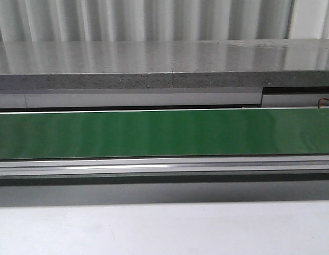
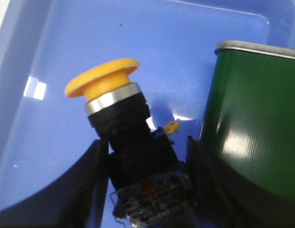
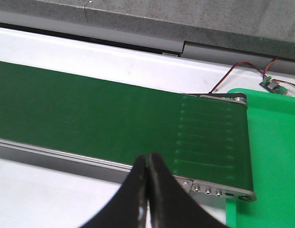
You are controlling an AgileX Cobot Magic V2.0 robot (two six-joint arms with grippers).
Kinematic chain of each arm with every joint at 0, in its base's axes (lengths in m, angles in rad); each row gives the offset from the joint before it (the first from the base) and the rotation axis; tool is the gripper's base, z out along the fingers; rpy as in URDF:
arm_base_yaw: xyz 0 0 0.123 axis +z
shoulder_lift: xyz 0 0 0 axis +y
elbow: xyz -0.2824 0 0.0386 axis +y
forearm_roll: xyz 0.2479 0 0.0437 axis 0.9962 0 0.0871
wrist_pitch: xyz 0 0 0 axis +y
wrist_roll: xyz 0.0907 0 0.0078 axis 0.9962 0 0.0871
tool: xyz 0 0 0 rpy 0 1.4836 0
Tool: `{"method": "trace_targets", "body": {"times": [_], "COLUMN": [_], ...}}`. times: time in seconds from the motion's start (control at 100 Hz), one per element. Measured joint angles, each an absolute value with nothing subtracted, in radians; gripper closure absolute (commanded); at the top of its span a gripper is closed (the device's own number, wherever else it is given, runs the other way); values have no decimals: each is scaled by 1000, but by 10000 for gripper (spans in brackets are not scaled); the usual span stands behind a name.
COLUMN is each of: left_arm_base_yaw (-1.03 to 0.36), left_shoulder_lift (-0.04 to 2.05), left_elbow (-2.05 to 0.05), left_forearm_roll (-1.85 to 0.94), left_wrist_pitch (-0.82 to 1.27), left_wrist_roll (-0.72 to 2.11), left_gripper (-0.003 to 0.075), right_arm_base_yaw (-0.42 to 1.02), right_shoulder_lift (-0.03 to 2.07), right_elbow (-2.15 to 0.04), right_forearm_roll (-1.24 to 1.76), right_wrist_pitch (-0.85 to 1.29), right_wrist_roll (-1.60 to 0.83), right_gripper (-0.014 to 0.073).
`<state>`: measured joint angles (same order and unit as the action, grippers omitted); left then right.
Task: Move button from right to left
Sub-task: 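Lower the button into the blue tray and open the left gripper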
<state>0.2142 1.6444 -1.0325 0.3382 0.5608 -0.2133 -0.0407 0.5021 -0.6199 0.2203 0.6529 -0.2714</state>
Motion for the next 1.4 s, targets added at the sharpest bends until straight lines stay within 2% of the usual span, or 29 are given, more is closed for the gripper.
{"method": "trace_targets", "body": {"times": [0.32,0.63,0.68,0.75,0.9,0.97,1.02,1.4], "left_arm_base_yaw": [292,299,299,299,299,299,299,299], "left_shoulder_lift": [1691,1767,1772,1773,1773,1773,1773,1741], "left_elbow": [-1072,-1073,-1073,-1073,-1073,-1073,-1073,-1073], "left_forearm_roll": [292,239,230,224,220,220,220,211], "left_wrist_pitch": [542,533,531,522,511,511,511,490], "left_wrist_roll": [-211,-191,-185,-181,-176,-176,-176,-176], "left_gripper": [740,733,705,616,300,201,180,185], "right_arm_base_yaw": [-41,-41,-41,-41,-41,-41,-41,-41], "right_shoulder_lift": [502,502,502,502,502,502,502,502], "right_elbow": [-620,-620,-620,-620,-620,-620,-620,-620], "right_forearm_roll": [220,220,220,220,220,220,220,220], "right_wrist_pitch": [653,653,653,653,653,653,653,653], "right_wrist_roll": [-271,-271,-271,-271,-271,-271,-271,-271], "right_gripper": [661,661,661,661,661,661,661,661]}}
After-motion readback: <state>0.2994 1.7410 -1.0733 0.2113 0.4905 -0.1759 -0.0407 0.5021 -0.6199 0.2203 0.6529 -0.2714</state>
